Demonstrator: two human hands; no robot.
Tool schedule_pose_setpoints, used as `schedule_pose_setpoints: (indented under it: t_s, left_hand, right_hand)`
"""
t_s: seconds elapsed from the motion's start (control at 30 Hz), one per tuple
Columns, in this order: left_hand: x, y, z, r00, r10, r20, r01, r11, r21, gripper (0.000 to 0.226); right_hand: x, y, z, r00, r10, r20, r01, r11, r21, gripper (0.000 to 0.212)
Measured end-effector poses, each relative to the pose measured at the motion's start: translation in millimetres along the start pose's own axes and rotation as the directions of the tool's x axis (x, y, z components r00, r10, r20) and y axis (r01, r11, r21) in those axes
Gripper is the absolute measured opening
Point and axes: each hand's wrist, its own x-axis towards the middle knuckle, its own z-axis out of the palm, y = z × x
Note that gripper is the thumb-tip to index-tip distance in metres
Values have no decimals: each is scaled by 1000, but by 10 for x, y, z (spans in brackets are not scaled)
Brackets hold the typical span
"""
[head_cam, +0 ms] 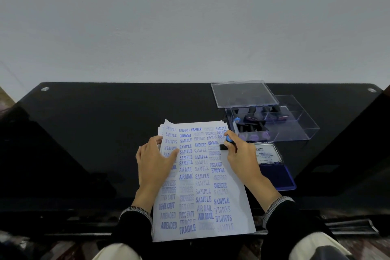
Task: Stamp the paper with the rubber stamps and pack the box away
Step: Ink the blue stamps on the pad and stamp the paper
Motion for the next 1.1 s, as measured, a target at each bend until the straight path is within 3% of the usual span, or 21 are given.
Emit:
schedule_pose_setpoints:
  t_s: [0.23,0.6,0.73,1.1]
  left_hand:
    - [4,4,0,1000,0,3,0,1000,5,58]
    - [-1,8,-9,1000,3,8,-3,1000,-3,57]
    - [-6,18,-24,1000,11,3,-11,1000,4,56]
    - [2,10,-11,1000,6,6,-6,1000,9,58]
  right_hand:
    - [209,-36,-52,996,38,85,-35,999,-42,22]
    - [-74,-6,4,998,-49,-29,49,999,-5,29]
    - [-23,1,8,999,-31,-6,31,999,-28,23]
    - [28,1,20,999,30,20,-30,999,-26,33]
